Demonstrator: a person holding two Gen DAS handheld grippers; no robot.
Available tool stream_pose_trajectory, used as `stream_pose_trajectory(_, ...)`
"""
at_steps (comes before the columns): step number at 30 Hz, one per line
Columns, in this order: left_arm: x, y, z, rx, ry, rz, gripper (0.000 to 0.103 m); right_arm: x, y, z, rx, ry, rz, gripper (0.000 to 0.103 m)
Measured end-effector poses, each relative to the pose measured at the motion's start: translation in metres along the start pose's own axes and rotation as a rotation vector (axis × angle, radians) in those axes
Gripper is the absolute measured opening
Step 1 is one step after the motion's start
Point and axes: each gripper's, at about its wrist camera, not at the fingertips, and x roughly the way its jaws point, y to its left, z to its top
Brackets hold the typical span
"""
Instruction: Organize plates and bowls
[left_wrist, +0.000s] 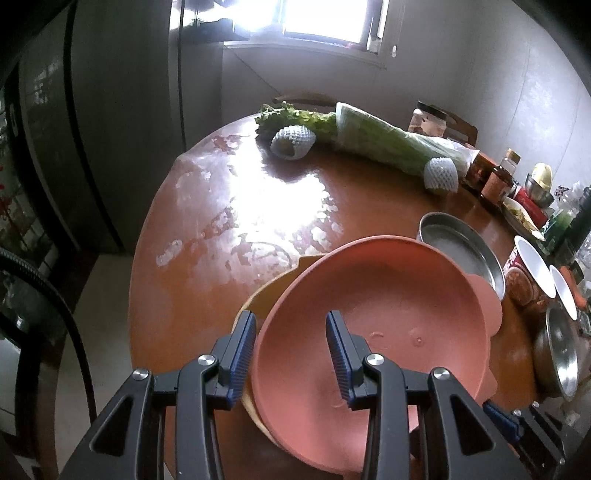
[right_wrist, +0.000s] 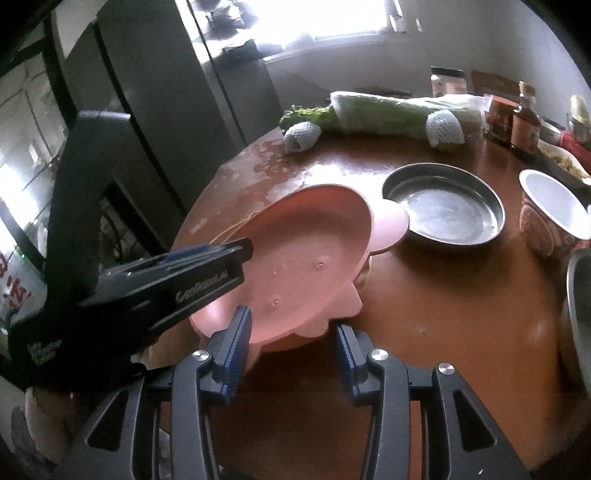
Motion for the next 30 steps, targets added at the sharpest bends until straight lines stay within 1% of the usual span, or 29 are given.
stream_pose_trajectory(3, -0.002, 0.003, 0.003, -0.007, -0.021, -0.005, 0.039, 0.001, 0.0, 0.001, -0.012, -0.004, -0.011, 0.046)
stream_pose_trajectory(9, -0.011, 0.008, 0.004, -0.022, -0.058, -0.012, 0.04, 0.002, -0.007, 0.001, 0.002, 0.006, -0.008, 0.046)
stream_pose_trajectory(22, -0.03, 0.014, -0.01, -0.05, -0.072, -0.005, 0.04, -0.009, -0.013, -0.002, 0.007, -0.012, -0.015, 0.046)
stream_pose_trajectory(26, -0.042, 0.015, -0.017, -0.058, -0.086, -0.011, 0.04, -0.013, -0.014, -0.001, 0.007, -0.019, -0.005, 0.046)
stream_pose_trajectory(30, -0.045, 0.018, -0.021, -0.059, -0.082, -0.009, 0.04, -0.012, -0.011, -0.003, -0.008, -0.011, 0.006, 0.046)
